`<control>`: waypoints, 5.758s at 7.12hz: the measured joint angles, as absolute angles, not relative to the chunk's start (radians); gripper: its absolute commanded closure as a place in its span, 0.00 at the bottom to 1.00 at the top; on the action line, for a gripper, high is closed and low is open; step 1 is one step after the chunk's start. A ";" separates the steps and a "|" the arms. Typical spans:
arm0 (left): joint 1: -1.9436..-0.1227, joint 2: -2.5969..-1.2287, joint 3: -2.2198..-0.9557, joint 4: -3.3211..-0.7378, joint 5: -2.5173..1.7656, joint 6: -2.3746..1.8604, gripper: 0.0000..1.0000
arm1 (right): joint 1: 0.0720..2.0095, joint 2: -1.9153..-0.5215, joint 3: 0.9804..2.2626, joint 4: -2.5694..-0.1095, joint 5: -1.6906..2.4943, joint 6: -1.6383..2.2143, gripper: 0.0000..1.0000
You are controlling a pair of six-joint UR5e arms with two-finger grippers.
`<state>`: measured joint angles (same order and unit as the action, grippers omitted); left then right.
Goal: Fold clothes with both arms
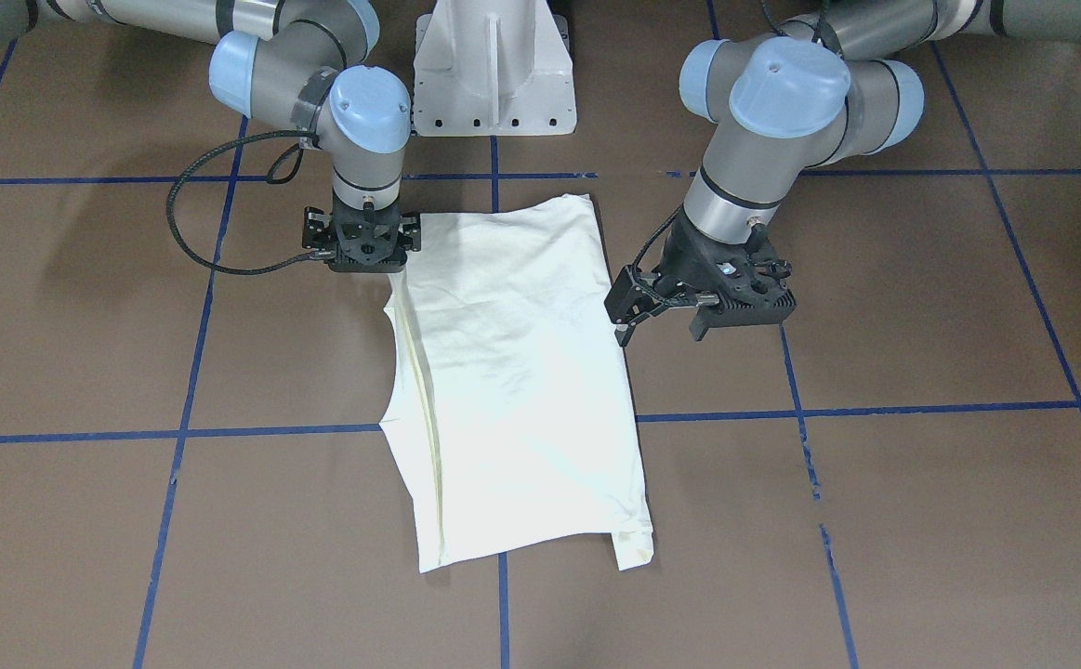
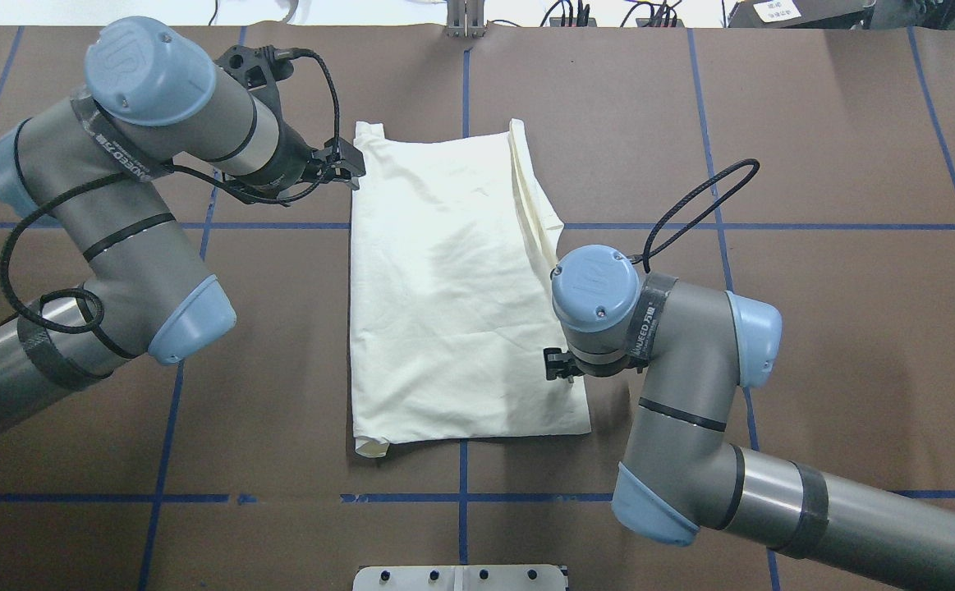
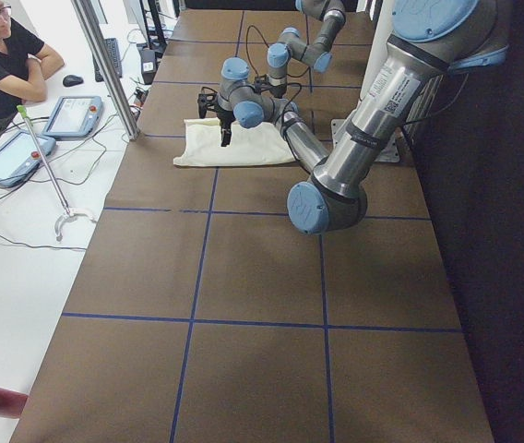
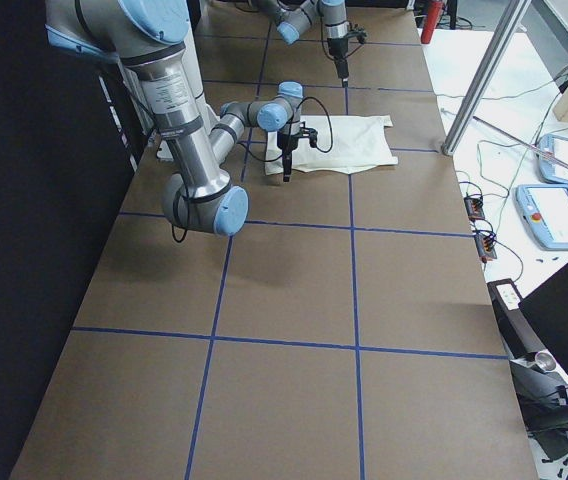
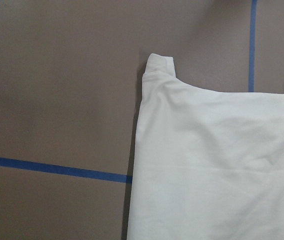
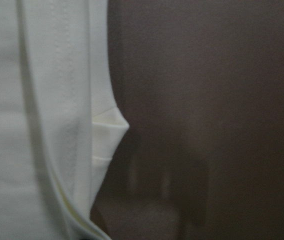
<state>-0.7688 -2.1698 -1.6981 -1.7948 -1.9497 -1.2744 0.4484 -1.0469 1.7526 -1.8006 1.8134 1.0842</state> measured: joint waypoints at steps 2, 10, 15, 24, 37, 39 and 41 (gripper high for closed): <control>-0.769 -2.171 -1.698 -1.795 -1.951 -1.275 0.00 | 0.470 -1.087 1.806 -1.802 1.814 1.047 0.00; -0.422 -2.062 -1.815 -1.779 -1.859 -1.775 0.15 | 0.516 -1.039 1.908 -1.661 1.902 1.060 0.00; -0.294 -2.016 -1.832 -1.768 -1.816 -1.858 0.29 | 0.541 -1.042 1.908 -1.652 1.932 1.071 0.00; -0.307 -2.012 -1.816 -1.768 -1.787 -1.854 1.00 | 0.543 -1.045 1.908 -1.652 1.933 1.070 0.00; -0.319 -2.022 -1.891 -1.695 -1.787 -1.767 1.00 | 0.284 -1.100 1.790 -1.408 1.692 1.988 0.00; -0.320 -2.022 -1.889 -1.696 -1.786 -1.767 1.00 | 0.274 -1.106 1.788 -1.420 1.689 1.992 0.01; -0.321 -2.021 -1.887 -1.697 -1.786 -1.767 1.00 | 0.270 -1.105 1.787 -1.428 1.690 1.993 0.65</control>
